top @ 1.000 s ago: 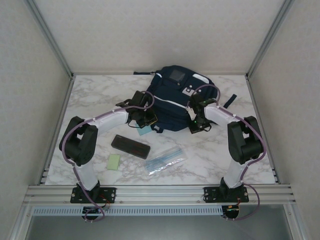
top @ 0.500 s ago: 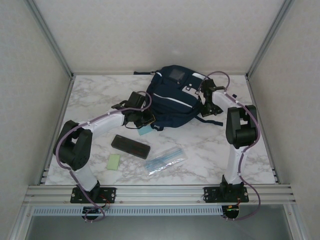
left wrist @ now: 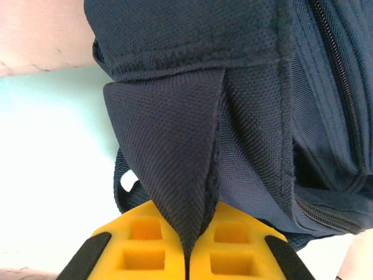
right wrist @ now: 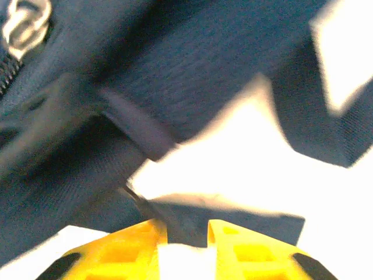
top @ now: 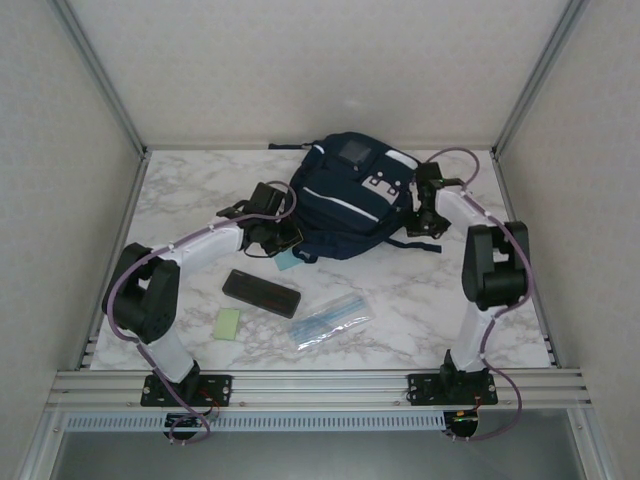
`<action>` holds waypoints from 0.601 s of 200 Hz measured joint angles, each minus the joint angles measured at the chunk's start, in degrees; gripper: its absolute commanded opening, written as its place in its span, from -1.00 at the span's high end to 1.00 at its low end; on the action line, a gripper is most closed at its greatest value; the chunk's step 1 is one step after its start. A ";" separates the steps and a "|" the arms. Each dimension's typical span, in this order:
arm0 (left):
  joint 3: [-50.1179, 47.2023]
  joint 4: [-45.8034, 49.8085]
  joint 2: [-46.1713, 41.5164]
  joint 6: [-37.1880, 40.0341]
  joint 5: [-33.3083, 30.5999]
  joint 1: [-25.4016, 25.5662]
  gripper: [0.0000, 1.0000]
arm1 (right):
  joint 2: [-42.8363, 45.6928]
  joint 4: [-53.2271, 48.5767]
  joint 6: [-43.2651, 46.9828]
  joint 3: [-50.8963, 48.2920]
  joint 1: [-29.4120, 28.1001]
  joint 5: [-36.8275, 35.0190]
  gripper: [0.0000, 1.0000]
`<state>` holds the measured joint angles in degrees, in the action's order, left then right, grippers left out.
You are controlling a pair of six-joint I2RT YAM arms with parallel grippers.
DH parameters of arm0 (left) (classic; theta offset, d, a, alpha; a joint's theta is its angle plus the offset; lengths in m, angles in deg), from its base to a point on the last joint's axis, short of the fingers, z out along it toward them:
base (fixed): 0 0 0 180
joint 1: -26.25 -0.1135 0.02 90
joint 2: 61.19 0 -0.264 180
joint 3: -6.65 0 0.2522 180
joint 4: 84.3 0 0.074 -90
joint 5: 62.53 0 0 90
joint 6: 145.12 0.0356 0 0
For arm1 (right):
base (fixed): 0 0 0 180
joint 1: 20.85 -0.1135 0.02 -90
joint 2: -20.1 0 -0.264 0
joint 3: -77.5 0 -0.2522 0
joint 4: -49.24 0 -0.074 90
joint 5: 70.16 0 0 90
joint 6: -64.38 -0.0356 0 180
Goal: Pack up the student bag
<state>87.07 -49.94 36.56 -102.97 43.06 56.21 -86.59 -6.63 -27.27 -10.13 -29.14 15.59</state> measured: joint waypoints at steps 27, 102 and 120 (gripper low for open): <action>0.76 1.66 0.00 1.22 -1.18 -0.90 1.00 | 7.45 1.29 -3.56 -2.62 2.27 1.09 0.12; 2.03 3.06 0.00 3.39 -2.69 -1.25 1.00 | 6.29 12.50 -9.99 -2.86 1.20 17.42 -0.08; 2.03 3.04 0.00 3.41 -2.89 -1.36 1.00 | 2.16 14.08 -10.19 -0.76 0.31 20.20 -0.09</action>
<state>89.10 -46.90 36.56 -99.56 40.18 54.85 -84.43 7.45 -37.46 -10.89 -28.84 35.78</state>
